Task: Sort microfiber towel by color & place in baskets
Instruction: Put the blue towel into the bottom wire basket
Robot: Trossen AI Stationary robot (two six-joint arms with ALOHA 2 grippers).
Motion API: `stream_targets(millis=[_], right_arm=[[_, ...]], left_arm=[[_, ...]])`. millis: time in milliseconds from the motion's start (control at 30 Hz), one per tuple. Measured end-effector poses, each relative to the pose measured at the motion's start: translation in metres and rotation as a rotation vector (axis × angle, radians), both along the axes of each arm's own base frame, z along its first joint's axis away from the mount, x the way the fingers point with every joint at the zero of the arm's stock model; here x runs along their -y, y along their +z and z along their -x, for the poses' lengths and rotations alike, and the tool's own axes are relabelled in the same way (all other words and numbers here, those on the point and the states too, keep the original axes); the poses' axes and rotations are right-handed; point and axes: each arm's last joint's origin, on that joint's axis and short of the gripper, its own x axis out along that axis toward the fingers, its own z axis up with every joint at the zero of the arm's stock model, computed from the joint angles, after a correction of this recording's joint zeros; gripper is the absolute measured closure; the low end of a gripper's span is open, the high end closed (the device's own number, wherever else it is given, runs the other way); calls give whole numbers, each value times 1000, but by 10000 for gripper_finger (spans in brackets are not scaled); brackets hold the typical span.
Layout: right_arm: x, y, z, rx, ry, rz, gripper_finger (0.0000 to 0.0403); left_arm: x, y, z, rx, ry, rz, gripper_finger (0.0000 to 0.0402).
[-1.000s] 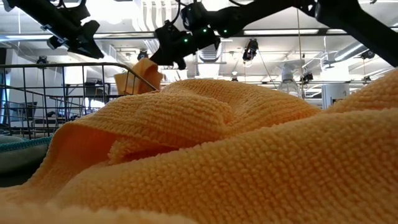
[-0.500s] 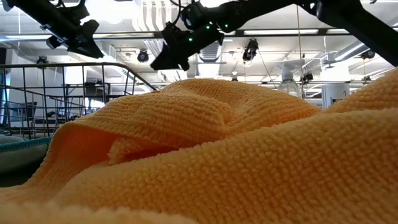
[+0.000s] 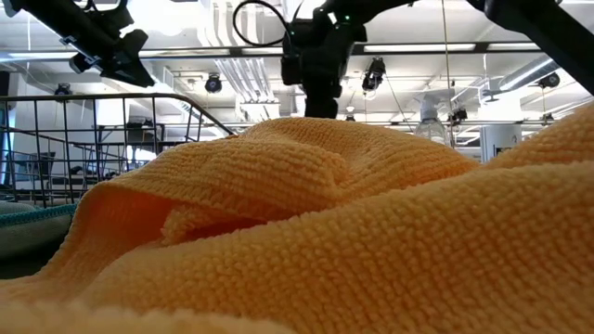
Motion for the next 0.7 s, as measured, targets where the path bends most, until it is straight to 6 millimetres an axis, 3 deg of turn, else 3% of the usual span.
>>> stream_targets(millis=[167,400,700], right_arm=[[2,-8,-2,-5,-13,40,298],[21,-24,3,-161,-189,404,292],[35,-67,16,-243,-199,380,272]], left_arm=[[0,0,0,3,1,2,318],[0,0,0,8,2,7,318],[0,0,-1,13,-21,14,318]])
